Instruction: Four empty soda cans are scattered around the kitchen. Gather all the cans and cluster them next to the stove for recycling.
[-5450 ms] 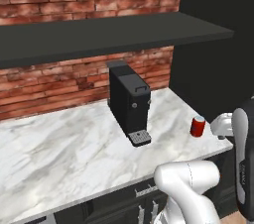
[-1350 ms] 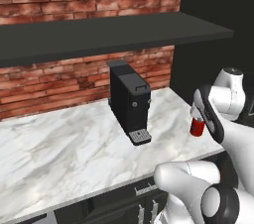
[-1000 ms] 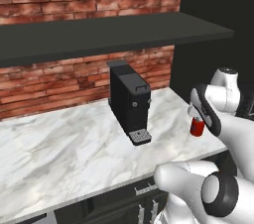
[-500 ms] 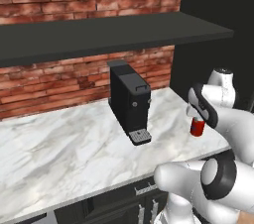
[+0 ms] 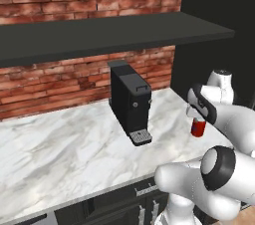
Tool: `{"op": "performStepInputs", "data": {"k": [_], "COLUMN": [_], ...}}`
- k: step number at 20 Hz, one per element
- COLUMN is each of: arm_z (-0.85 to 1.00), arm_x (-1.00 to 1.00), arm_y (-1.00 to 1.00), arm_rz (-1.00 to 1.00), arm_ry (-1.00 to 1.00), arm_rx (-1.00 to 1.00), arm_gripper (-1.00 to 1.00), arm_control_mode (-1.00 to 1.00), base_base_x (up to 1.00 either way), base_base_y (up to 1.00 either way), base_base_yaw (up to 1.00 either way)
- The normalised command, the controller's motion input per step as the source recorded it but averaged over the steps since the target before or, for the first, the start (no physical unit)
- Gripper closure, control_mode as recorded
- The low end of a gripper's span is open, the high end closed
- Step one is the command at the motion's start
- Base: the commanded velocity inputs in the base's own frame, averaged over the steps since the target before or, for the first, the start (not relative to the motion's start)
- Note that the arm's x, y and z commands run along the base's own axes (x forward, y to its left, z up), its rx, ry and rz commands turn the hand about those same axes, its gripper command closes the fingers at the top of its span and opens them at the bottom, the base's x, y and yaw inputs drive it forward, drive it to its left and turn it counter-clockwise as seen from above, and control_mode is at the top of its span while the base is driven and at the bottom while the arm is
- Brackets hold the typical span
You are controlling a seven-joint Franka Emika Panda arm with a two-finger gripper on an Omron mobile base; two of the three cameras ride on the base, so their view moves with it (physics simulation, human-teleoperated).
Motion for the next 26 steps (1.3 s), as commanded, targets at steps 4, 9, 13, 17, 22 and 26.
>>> {"op": "performStepInputs", "data": {"k": [4, 9, 13, 17, 22, 26], "arm_z": [-0.13, -0.14, -0.17, -0.16, -0.13, -0.09], "arm_x": [0.19, 0.25, 0.28, 0.28, 0.19, 0.08], "arm_y": [-0.01, 0.0, -0.04, -0.05, -0.08, -0.16], "arm_rz": [0.0, 0.0, 0.0, 0.0, 0.0, 0.0], "arm_ry": [0.01, 0.02, 0.03, 0.04, 0.02, 0.0], "arm_rx": [0.0, 0.0, 0.0, 0.0, 0.0, 0.0], "arm_gripper": [-1.0, -1.0, -1.0, -1.0, -1.0, -1.0], "arm_control_mode": [-1.0, -1.0, -1.0, -1.0, -1.0, -1.0], "base_base_x": [0.0, 0.0, 0.0, 0.0, 0.0, 0.0], "base_base_y": [0.0, 0.0, 0.0, 0.0, 0.0, 0.0], "base_base_yaw": [0.0, 0.0, 0.0, 0.0, 0.0, 0.0]}}
